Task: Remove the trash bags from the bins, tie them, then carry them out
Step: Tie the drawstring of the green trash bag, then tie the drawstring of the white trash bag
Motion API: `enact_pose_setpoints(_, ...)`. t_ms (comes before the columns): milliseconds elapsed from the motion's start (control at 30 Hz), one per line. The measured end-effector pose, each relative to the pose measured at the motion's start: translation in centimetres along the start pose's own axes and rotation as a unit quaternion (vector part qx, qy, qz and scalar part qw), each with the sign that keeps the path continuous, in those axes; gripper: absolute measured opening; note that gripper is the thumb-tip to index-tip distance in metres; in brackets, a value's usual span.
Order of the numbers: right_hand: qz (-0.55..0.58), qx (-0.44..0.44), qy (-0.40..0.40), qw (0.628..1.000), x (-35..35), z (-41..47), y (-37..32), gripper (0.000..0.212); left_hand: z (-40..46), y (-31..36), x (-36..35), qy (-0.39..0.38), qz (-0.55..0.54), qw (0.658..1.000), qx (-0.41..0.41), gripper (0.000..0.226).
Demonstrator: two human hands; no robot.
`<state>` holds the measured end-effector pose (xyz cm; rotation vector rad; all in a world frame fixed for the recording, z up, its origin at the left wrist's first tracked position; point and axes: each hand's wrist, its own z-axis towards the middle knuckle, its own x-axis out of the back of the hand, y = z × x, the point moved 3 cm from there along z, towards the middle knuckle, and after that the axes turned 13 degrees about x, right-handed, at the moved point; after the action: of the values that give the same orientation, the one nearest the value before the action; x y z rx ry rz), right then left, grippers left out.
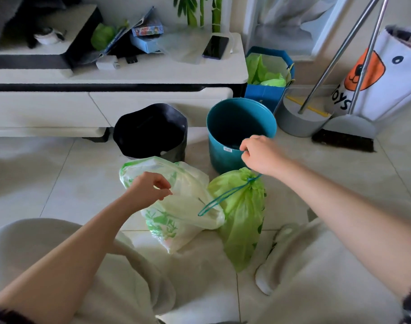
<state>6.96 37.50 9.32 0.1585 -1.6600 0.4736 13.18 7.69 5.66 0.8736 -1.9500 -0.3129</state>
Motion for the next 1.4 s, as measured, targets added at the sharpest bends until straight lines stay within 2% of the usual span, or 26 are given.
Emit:
enact_pose_setpoints(33, 0.013, 0.022, -0.010, 1.000, -0.5, 0.2, -1.0, 0.029, 0.2, -0.6, 0.5, 0.019, -0.002, 1.000, 0.015, 0.001)
enact_pose_setpoints(133, 0.042, 0.070, -0.053, 0.995, -2.0, 1.2, -3.1, 0.024, 0.8, -2.6, 1.6, 0.035, -0.023, 0.995, 0.094, 0.011)
enact_pose_setpoints(233, 0.071, 0.086, -0.105, 0.988, -3.9, 2.8, -4.8, 0.021, 1.0, -4.9, 2.5, 0.045, -0.002, 0.986, 0.160, 0.023)
enact_pose_setpoints(367, 0.072, 0.081, -0.192, 0.975, -6.7, 4.5, -6.3, 0.021, 1.4, -7.1, 3.7, 0.082, 0.033, 0.976, 0.201, 0.039)
enact_pose_setpoints(433, 0.053, 0.076, -0.239, 0.967, -8.3, 5.1, -7.0, 0.020, 1.6, -7.4, 4.5, 0.110, 0.018, 0.973, 0.201, 0.040)
enact_pose_setpoints(533, 0.010, 0.076, -0.316, 0.946, -10.8, 5.3, -8.2, 0.019, 1.9, -6.9, 6.1, 0.169, -0.013, 0.973, 0.159, 0.036)
enact_pose_setpoints(600, -0.002, 0.073, -0.356, 0.932, -12.2, 5.1, -8.7, 0.028, 2.2, -6.5, 7.0, 0.195, -0.049, 0.971, 0.131, 0.025)
enact_pose_setpoints(700, -0.002, 0.072, -0.376, 0.924, -13.7, 4.8, -8.8, 0.036, 2.4, -6.0, 7.6, 0.218, -0.109, 0.965, 0.097, 0.009)
enact_pose_setpoints(767, 0.009, 0.075, -0.379, 0.922, -14.4, 4.7, -8.8, 0.025, 2.6, -5.7, 7.5, 0.218, -0.135, 0.962, 0.092, 0.004)
enact_pose_setpoints(800, 0.015, 0.073, -0.378, 0.923, -14.7, 4.6, -8.9, 0.013, 2.6, -5.5, 7.5, 0.212, -0.148, 0.961, 0.095, 0.004)
enact_pose_setpoints(833, 0.029, 0.070, -0.373, 0.925, -14.7, 4.6, -9.1, 0.012, 2.6, -5.3, 7.4, 0.206, -0.160, 0.960, 0.101, 0.005)
enact_pose_setpoints(933, 0.088, 0.050, -0.344, 0.933, -14.4, 5.1, -9.7, 0.025, 2.8, -5.2, 7.5, 0.202, -0.174, 0.957, 0.115, 0.009)
enact_pose_setpoints(1100, 0.225, -0.034, -0.249, 0.941, -11.6, 6.3, -10.9, 0.019, 3.0, -5.4, 7.6, 0.199, -0.166, 0.959, 0.115, 0.009)
enact_pose_setpoints(1267, 0.365, -0.098, -0.126, 0.917, -9.0, 7.4, -10.1, 0.030, 2.7, -5.2, 7.6, 0.196, -0.164, 0.960, 0.114, 0.014)
enact_pose_setpoints(1400, 0.499, -0.153, -0.036, 0.852, -8.1, 7.9, -8.7, 0.019, 2.3, -4.8, 8.0, 0.195, -0.195, 0.956, 0.100, 0.013)
